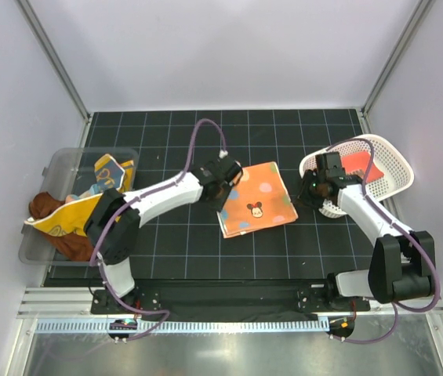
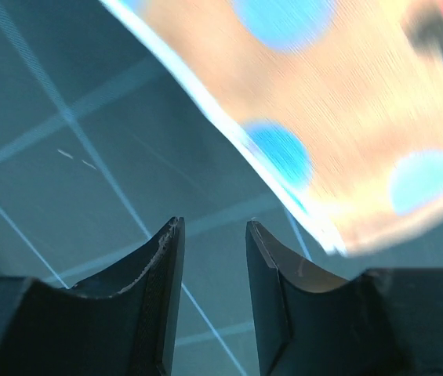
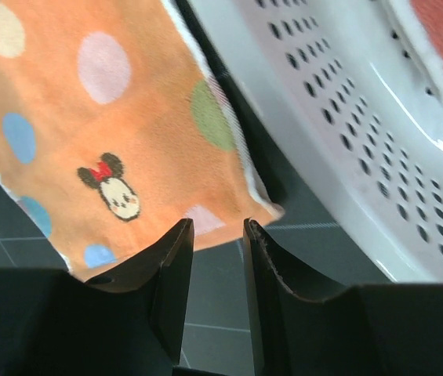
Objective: Fold and stack the towels
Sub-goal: Fold the towel
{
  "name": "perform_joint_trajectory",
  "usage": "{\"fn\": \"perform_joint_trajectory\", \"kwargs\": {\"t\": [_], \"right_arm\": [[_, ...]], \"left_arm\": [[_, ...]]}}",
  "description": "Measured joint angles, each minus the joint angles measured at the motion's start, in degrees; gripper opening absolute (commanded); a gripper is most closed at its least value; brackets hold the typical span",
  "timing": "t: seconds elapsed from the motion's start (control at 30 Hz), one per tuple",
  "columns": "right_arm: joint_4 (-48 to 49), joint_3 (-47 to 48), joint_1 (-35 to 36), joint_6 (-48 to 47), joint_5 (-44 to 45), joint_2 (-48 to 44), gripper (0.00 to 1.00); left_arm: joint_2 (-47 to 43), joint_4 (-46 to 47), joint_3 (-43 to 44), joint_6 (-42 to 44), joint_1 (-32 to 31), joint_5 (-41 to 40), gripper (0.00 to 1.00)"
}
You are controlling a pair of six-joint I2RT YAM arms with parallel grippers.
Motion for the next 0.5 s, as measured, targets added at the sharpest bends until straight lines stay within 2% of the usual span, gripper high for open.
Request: {"fn": "perform_joint_trajectory", "kwargs": {"t": [0.27, 0.5], "right_arm": [[2.8, 3.4, 5.1, -0.2, -0.9, 3.4, 0.38], [7.8, 4.2, 13.4, -1.3, 0.5, 7.0, 0.38]], "left_arm": [[7.4, 3.1, 7.8, -3.0, 15.8, 4.0, 0.41], [14.6, 6.6, 13.0, -3.0, 21.1, 12.9, 0.41]]}}
